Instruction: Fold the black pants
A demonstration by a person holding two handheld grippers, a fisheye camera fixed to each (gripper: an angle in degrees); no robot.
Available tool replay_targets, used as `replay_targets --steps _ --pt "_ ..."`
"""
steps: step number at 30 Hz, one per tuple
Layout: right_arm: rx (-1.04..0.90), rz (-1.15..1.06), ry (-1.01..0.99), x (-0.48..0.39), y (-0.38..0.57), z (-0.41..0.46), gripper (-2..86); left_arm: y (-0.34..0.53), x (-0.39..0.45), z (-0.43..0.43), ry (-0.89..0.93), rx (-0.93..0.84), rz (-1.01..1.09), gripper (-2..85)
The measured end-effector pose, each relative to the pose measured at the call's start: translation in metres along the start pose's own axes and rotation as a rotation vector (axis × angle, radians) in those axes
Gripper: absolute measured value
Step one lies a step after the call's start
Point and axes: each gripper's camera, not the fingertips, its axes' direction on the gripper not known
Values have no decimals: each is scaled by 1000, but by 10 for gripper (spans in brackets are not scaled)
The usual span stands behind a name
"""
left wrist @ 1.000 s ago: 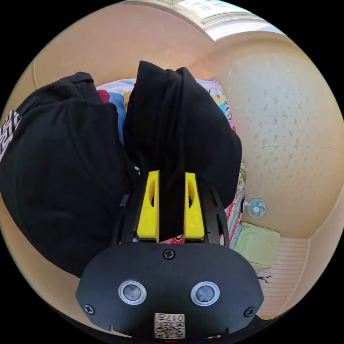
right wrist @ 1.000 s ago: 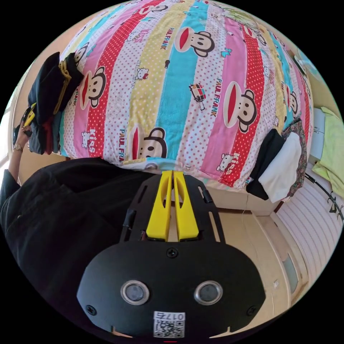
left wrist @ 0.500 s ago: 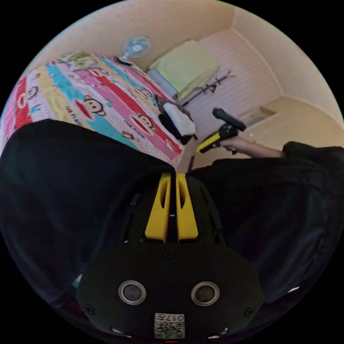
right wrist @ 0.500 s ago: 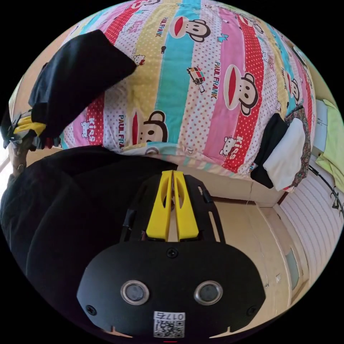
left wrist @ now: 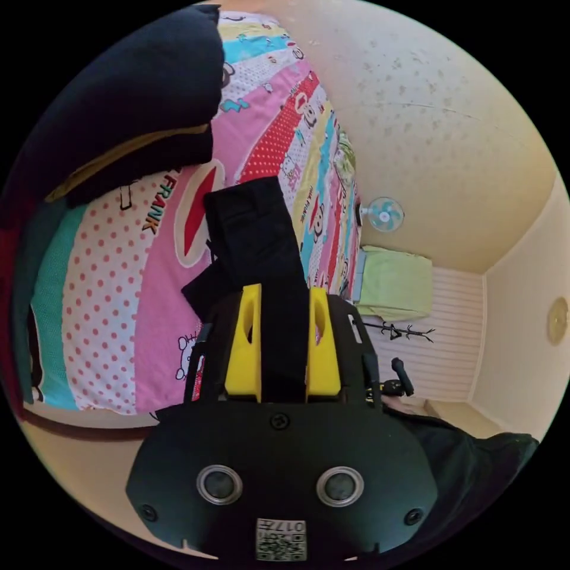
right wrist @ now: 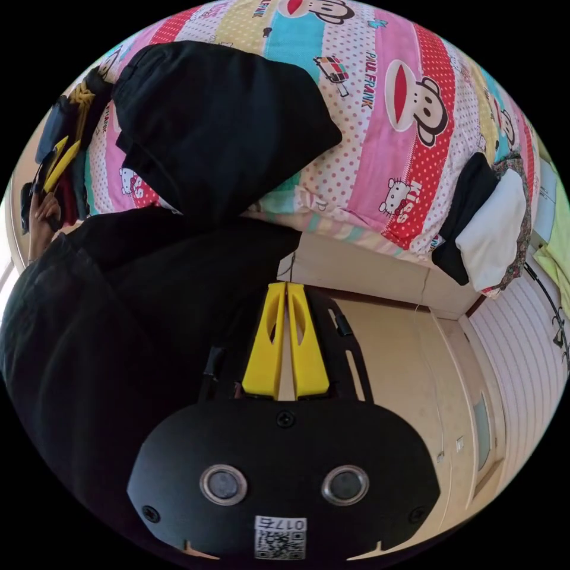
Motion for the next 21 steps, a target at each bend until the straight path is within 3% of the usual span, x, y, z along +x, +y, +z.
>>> replay_targets --steps 5,8,9,12,14,16,18,21 --pt "70 -32 -28 -7 -20 -12 7 -43 -10 61 -27 -170 -41 126" --pt "164 -77 -40 -18 -31 -38 12 -62 -12 115 -168 -336 -117 107" --pt "182 -86 -41 -20 -33 -44 15 -67 -5 118 -224 -338 -141 96" --pt "311 -118 -91 -36 -43 -84 35 -65 49 102 -196 -239 81 32" --pt "445 -185 -220 -58 -49 -124 64 -52 88 95 -114 -204 243 9" --pt "498 -260 -261 -82 -59 -146 84 -31 131 91 141 -175 429 -1" --pt "501 -342 -221 -111 -74 -156 103 -26 150 91 209 -159 471 -3" --pt "434 -387 -41 -151 -103 -140 123 -38 140 92 68 -151 366 -4"
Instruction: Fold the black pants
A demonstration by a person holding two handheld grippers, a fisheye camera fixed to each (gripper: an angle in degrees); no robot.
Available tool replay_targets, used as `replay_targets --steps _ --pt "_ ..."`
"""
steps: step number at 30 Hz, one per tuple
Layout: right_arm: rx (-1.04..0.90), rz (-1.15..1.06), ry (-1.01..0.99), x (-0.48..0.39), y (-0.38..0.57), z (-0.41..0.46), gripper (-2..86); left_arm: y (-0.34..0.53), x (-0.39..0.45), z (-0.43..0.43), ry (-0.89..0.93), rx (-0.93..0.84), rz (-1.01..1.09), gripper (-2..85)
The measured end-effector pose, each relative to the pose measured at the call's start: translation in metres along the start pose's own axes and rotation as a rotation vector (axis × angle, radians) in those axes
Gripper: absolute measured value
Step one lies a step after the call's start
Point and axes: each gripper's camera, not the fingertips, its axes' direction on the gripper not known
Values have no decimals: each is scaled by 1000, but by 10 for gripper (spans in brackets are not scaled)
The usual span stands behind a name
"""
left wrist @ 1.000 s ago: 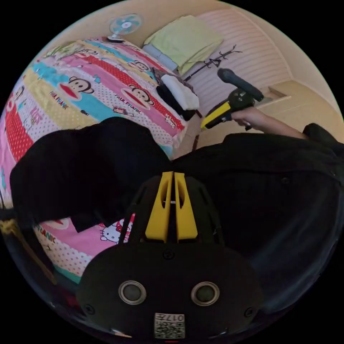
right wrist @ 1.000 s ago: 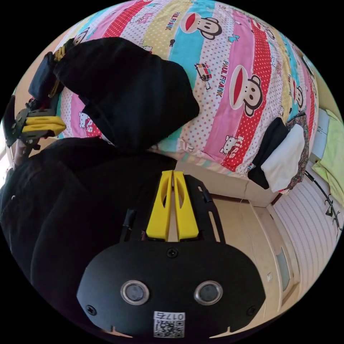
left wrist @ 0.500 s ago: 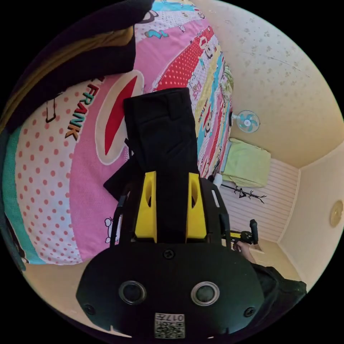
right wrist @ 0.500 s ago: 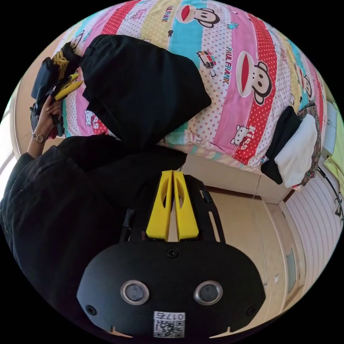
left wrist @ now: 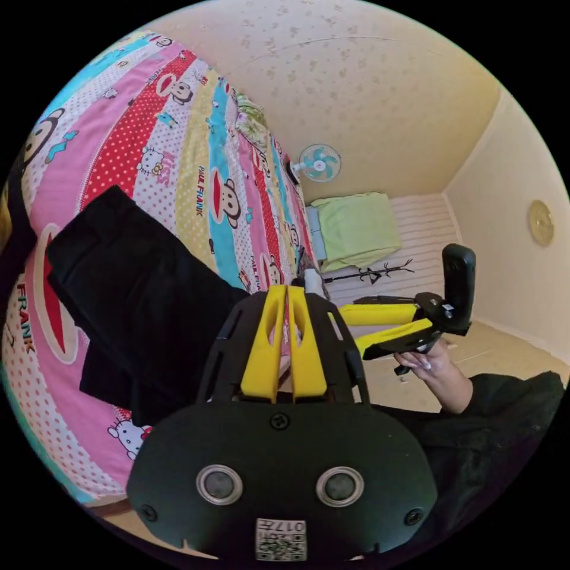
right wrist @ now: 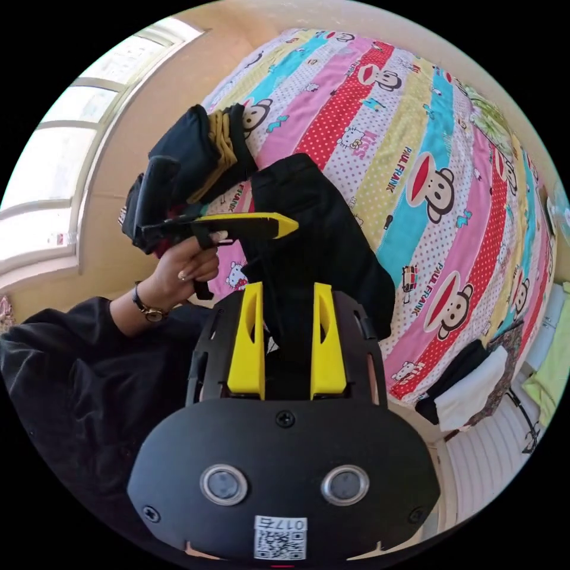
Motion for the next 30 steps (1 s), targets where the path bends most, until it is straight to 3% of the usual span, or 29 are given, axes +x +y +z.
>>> replay_targets --steps 2,10,15,20,25,28,30 --pt "-59 -7 51 -11 -13 30 130 3 -25 -16 -80 27 -116 -1" --pt "-134 -52 40 -59 -69 107 160 95 -145 -109 -99 228 -523 38" --pt "-149 -59 92 -86 -108 155 174 152 -172 -118 -113 240 -593 38" --pt "-245 -100 367 -85 -117 219 119 182 -193 -88 -70 192 -598 42" --pt "-115 46 33 -41 -83 156 42 164 -196 -44 4 147 -502 80" --pt "1 245 -210 10 -42 109 33 139 -199 -19 7 152 -450 109" --pt "76 266 -329 28 -18 83 31 123 -206 2 51 145 -426 117"
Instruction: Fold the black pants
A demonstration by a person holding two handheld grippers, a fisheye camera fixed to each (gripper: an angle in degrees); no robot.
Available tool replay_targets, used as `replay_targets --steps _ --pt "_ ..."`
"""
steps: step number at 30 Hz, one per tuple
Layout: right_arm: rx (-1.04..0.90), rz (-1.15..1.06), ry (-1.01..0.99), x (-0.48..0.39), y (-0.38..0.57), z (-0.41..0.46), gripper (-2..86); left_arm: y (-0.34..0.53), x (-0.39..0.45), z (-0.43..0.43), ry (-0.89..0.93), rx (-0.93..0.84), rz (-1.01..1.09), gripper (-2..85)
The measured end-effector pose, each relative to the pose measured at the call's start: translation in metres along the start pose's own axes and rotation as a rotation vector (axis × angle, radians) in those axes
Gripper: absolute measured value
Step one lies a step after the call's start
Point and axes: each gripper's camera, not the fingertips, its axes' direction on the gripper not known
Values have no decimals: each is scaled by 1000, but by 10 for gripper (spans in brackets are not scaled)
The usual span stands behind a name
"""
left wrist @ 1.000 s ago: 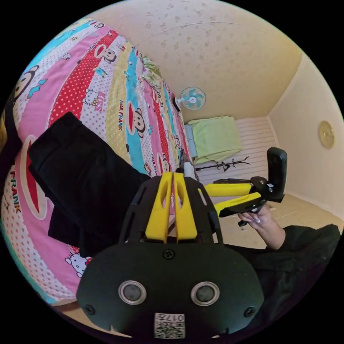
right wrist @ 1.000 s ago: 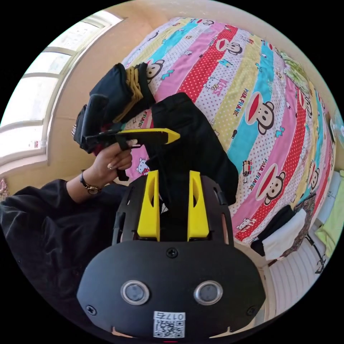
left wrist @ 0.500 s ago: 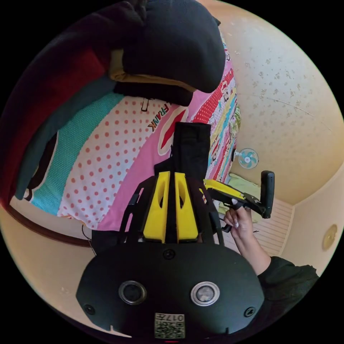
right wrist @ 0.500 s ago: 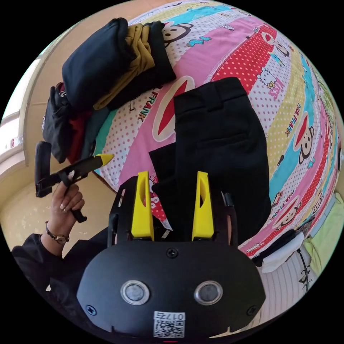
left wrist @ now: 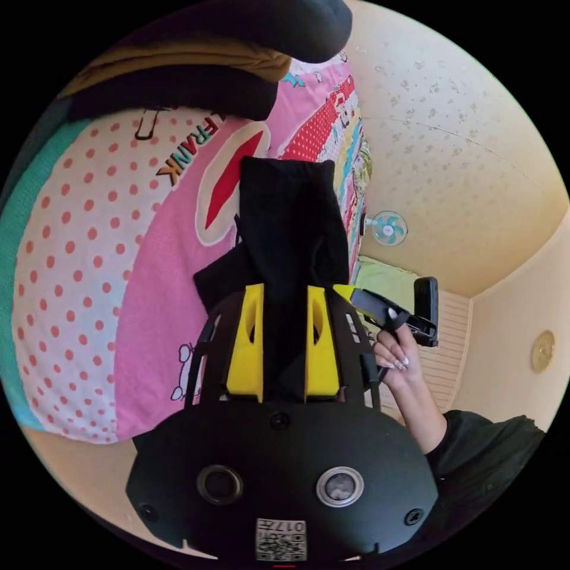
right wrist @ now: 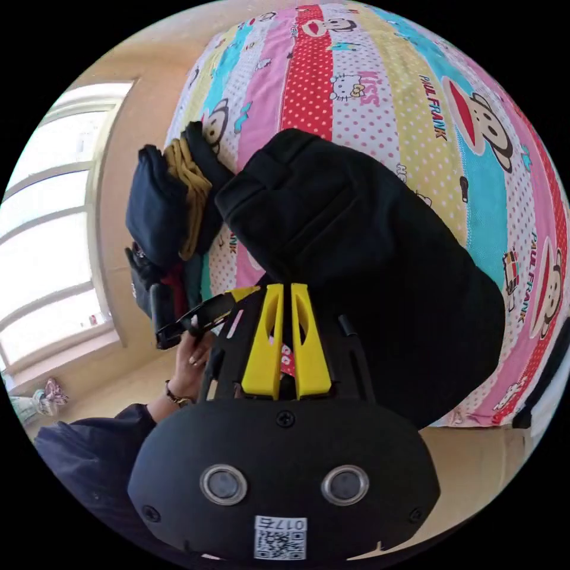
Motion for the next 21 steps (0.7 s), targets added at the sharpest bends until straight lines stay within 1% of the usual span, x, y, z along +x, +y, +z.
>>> replay_targets --steps 2,3,4,6,7,9,11,12,14,15,17,18,19,20,21 --pt "96 4 -74 10 25 -43 29 -13 -7 26 -71 -45 -49 133" --pt "121 6 -98 12 32 -54 28 -19 -14 43 -145 -82 -75 146" --pt "175 8 -167 17 45 -77 27 -23 -21 61 -190 -126 -87 142" --pt "268 32 -290 27 67 -113 27 -21 -28 76 -218 -139 -115 135" --pt "328 65 -372 37 83 -135 27 -18 -29 82 -236 -142 -120 105" --pt "409 97 -506 52 108 -165 26 -9 -25 91 -194 -175 -74 48" --pt "514 139 -708 78 148 -198 26 10 -15 89 -191 -139 -26 38" --pt "542 154 -759 84 159 -205 26 26 -6 85 -184 -121 26 36" --pt "669 211 -960 110 213 -234 27 54 13 72 -166 -83 150 30" --pt "707 219 -1006 115 228 -242 27 76 27 62 -146 -66 235 28" --pt "861 193 -1141 128 289 -281 27 109 49 41 -105 -42 339 27" --pt "900 183 -1163 129 304 -292 27 132 65 25 -64 -32 411 25" --pt "980 159 -1191 130 335 -317 27 153 84 8 -31 -22 493 23" --pt "1059 122 -1204 127 364 -343 27 163 95 0 -20 -14 538 22" --pt "1097 101 -1209 125 378 -357 27 183 119 -19 -10 13 634 20"
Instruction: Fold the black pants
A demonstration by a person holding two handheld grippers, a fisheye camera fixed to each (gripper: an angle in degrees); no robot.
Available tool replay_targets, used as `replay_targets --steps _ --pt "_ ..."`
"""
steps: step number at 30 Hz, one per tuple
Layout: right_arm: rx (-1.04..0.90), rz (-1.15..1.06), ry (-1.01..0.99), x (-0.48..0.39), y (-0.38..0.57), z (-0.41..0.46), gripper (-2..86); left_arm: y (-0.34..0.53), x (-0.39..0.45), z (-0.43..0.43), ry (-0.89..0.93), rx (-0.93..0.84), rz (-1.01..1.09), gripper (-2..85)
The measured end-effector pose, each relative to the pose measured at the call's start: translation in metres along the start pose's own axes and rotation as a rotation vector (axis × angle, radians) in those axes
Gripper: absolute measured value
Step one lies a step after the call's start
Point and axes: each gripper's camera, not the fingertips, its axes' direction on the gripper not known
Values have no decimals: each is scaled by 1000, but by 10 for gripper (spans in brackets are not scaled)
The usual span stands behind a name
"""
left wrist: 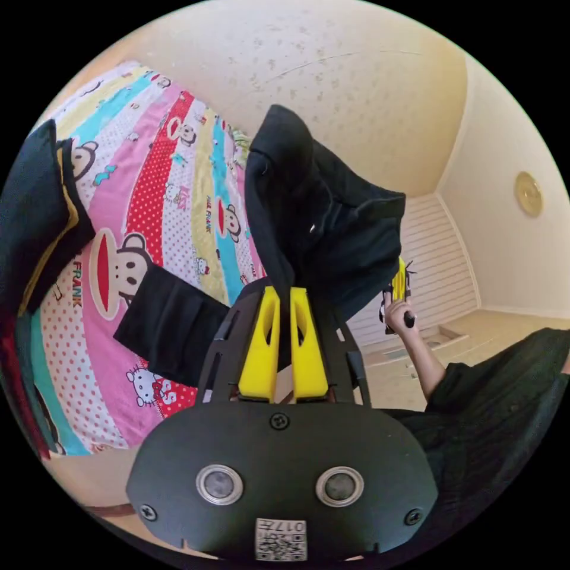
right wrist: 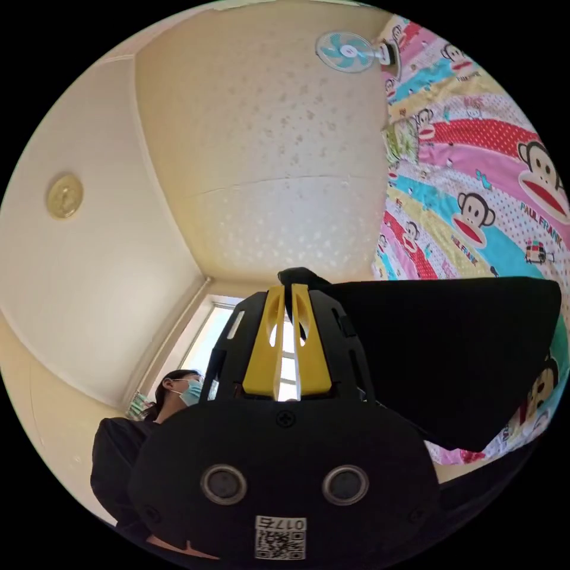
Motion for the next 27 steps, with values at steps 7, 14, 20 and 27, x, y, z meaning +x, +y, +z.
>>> replay_targets --steps 7,14,20,27 --pt "-13 -362 -310 -171 -14 3 25 -20 183 -85 56 283 624 9" --pt "-54 -665 -661 -304 -3 18 23 21 283 -147 9 616 844 9" --pt "-47 -820 -441 -365 -47 69 23 -10 307 -142 -14 713 738 17" --pt "-23 -671 414 -303 -234 262 27 -267 229 -15 -282 466 254 79"
